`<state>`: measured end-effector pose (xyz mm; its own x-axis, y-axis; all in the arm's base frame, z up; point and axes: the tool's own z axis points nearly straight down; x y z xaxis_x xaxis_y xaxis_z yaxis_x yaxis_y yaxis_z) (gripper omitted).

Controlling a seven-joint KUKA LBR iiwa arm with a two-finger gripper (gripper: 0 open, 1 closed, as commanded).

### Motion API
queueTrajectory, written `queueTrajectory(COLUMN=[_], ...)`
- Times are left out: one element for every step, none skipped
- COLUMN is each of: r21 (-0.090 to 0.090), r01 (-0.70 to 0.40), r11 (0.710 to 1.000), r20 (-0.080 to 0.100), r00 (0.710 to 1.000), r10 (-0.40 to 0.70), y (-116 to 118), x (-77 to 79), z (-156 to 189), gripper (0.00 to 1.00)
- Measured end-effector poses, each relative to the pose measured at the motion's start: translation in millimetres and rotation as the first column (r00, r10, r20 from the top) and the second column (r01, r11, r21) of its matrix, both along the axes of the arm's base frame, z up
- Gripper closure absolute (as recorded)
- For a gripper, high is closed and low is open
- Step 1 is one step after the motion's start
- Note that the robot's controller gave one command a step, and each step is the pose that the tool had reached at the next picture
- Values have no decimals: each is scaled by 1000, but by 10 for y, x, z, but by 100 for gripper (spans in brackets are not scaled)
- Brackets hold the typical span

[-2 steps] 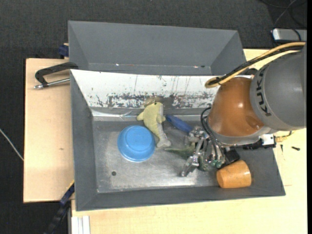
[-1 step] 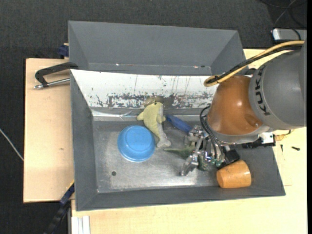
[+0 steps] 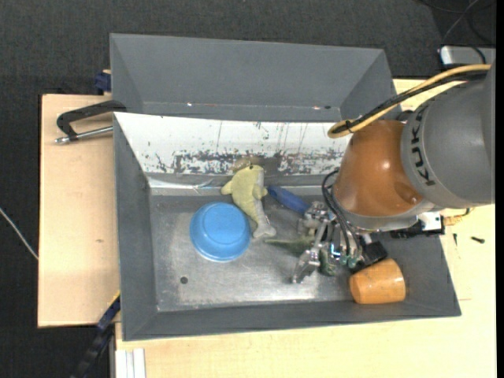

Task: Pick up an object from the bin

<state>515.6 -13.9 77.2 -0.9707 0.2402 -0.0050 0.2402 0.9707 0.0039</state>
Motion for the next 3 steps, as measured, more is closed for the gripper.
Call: queueTrajectory(r21=[-1, -1, -1], r01=[-2, -3, -2], r11=[1000, 1000, 1000], r20=[-2, -2, 1], r00=[1000, 1000, 1000], r10=[2, 3, 2], y=[12, 23, 22], x=[11, 21, 31], z=[13, 23, 26], gripper=[0, 0, 100])
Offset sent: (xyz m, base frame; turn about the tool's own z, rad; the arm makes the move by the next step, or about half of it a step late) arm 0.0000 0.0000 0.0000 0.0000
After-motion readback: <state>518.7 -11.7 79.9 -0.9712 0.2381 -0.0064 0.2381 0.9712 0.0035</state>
